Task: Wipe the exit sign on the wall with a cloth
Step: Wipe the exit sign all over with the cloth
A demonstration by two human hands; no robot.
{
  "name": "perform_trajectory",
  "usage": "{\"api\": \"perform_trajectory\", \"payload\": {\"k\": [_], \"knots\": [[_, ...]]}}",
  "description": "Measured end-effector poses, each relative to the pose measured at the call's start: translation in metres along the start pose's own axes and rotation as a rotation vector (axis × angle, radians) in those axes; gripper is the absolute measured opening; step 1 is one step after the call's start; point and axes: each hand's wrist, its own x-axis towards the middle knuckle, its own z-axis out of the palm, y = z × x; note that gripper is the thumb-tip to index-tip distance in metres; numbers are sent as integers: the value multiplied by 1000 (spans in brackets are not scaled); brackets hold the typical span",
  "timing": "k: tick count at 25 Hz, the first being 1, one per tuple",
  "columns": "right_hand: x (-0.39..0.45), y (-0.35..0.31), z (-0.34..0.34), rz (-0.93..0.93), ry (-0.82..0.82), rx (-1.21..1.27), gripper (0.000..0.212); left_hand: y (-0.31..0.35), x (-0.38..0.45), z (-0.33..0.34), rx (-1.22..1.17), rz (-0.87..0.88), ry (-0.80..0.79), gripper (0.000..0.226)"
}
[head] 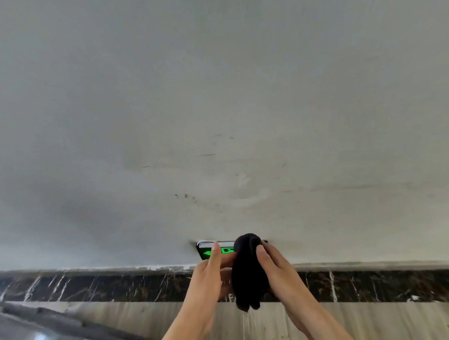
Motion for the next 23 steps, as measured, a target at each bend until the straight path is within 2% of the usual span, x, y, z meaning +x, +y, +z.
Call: {"api": "perform_trajectory", "payload": {"k": [1,5,8,11,14,18,21,23], "knots": [[2,1,0,-6,-3,-8,23,-1,5,1,-19,-6,-13,60],[16,7,-3,15,28,-109,53,-11,31,6,-83,-40,-44,60],[41,24,-3,32,89,-142,50,-27,61,7,-107,-46,-35,55],[77,53,3,24,135,-166,47,-53,97,4,-94,1,-4,39],[117,91,15,5,159,-151,48,-88,139,-3,39,112,56,30],[181,157,31,-31,169,-121,49,-154,218,-20,333,300,209,26],[220,201,38,-62,172,-91,56,-192,269,-36,531,521,303,21],[243,229,43,-79,178,-67,60,-210,303,-45,655,692,367,28]]}}
